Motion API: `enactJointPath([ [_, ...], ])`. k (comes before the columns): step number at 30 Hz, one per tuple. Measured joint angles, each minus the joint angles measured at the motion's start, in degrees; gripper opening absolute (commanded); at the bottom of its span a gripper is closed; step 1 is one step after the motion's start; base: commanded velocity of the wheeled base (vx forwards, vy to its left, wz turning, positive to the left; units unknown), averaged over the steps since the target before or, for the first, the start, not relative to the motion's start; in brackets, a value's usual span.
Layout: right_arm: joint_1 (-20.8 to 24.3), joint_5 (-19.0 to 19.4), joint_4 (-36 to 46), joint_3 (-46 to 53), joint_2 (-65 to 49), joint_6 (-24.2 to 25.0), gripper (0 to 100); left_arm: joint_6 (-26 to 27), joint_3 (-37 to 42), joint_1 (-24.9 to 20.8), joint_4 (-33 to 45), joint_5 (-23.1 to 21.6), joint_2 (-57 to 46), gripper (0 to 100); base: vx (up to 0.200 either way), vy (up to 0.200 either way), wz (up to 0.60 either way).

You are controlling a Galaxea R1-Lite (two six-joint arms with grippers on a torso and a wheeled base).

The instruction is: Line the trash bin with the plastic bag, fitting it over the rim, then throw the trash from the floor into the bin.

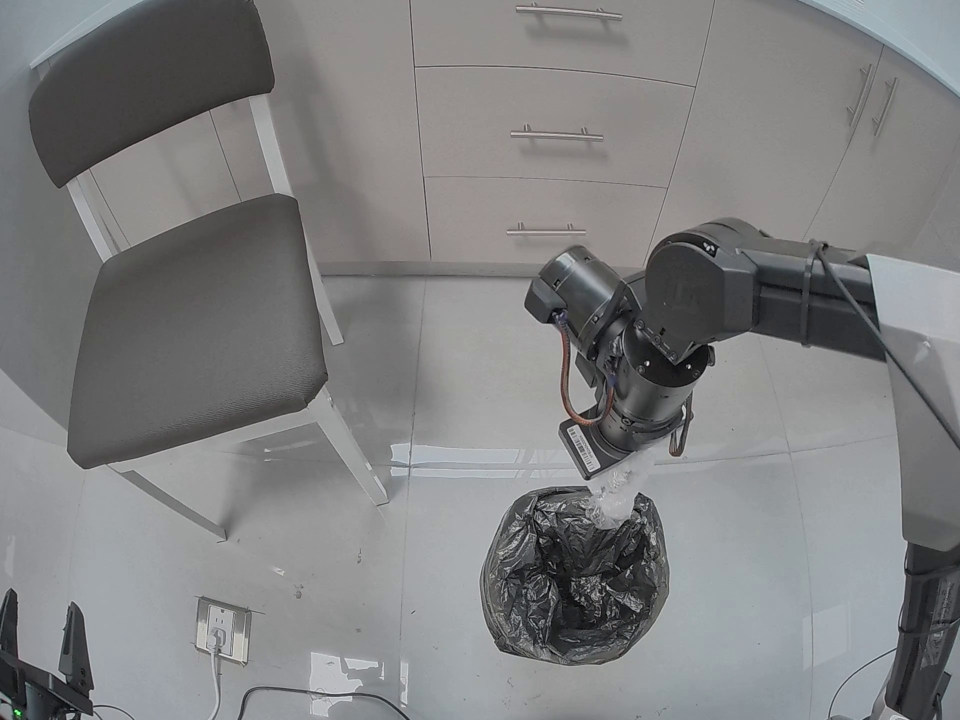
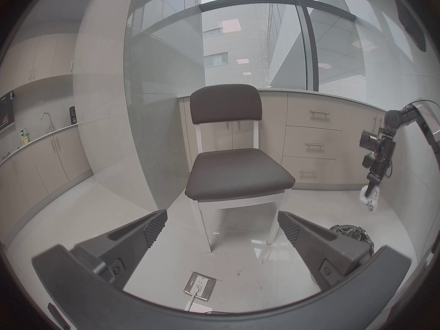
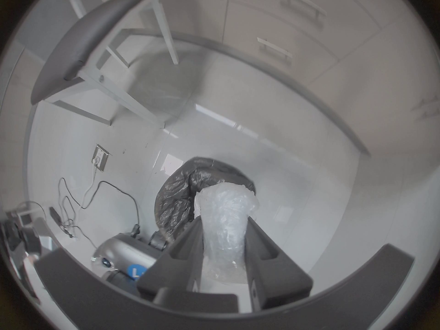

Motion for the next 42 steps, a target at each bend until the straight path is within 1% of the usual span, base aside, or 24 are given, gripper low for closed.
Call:
enactJointPath([
  [4,-1.29,4.9,1.52,-0.02,2.01,3.85,0,-0.05,0.0,0.0,0.0,-0.02,0.0,100,0.0,0.0,0.0],
  [7,-1.68,6.44,1.63,-0.05,3.4,4.52,0,-0.02,0.0,0.02,0.02,-0.02,0.02,100,0.0,0.0,0.0],
  [12,-1.24,6.49,1.44,-0.02,6.1,4.29,0,-0.05,0.0,0.0,0.05,0.0,0.02,100,0.0,0.0,0.0],
  [19,-0.48,6.31,2.0,-0.02,8.72,0.41,0,-0.33,0.0,0.02,0.02,0.0,0.02,100,0.0,0.0,0.0],
  [32,1.21,6.68,2.73,0.0,10.42,1.1,0,-0.46,0.0,0.02,0.02,-0.02,0.09,100,0.0,0.0,0.0],
  [42,1.27,6.51,2.76,-0.02,10.95,1.12,0,-0.74,0.0,0.02,0.02,0.0,0.11,100,0.0,0.0,0.0],
])
